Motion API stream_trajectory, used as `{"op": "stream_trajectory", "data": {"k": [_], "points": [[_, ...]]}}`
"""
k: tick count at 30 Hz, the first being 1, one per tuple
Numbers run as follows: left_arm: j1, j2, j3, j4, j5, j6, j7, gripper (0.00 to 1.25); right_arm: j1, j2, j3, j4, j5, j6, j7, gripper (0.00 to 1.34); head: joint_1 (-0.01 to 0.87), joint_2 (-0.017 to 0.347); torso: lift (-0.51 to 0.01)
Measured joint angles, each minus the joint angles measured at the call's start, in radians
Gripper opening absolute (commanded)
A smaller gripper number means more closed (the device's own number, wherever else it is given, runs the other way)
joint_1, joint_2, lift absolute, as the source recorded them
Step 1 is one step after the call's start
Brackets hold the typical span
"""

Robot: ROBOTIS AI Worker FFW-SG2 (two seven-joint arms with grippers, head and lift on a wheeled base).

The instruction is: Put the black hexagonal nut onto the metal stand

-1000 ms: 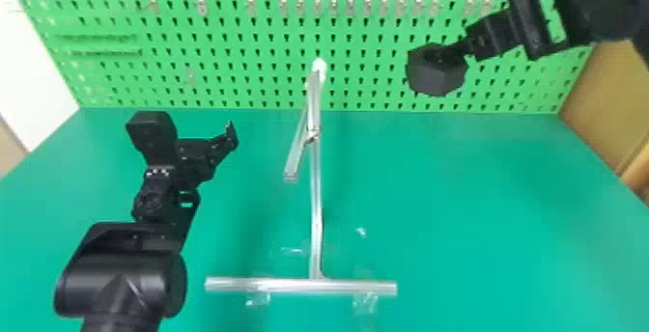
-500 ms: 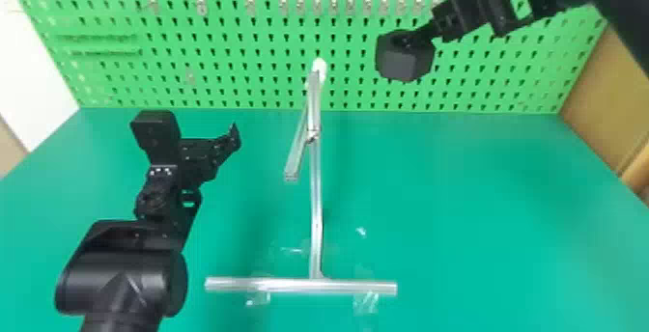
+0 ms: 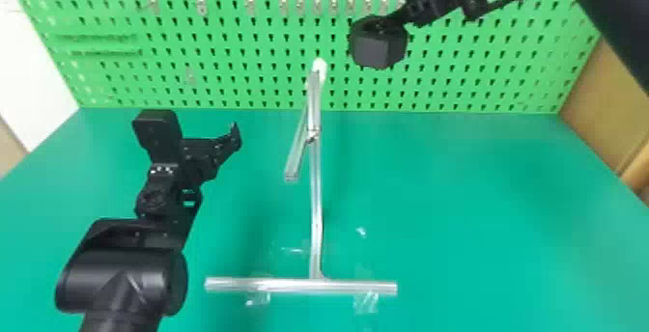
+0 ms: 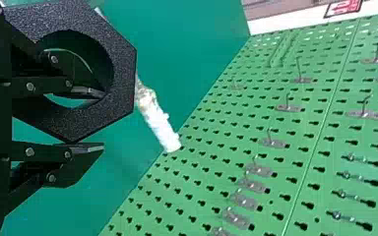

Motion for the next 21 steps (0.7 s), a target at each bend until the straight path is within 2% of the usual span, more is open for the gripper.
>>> {"op": "stream_trajectory", "data": {"k": [8,21], "points": [[-0.002,0.001,-0.002,0.000,0.000,0.002,0.000,1.13,-0.017,0.039,0.013,0.023,-0.012,-0.023,0.000,0.32,0.693,0.081,-0.001],[-0.004,0.002,-0.003,0.000,-0.001,0.003,0.000,1.13,-0.024,0.083,0.031,0.048,-0.034,-0.051,0.000,0.32,0.693,0.081,-0.001]]}}
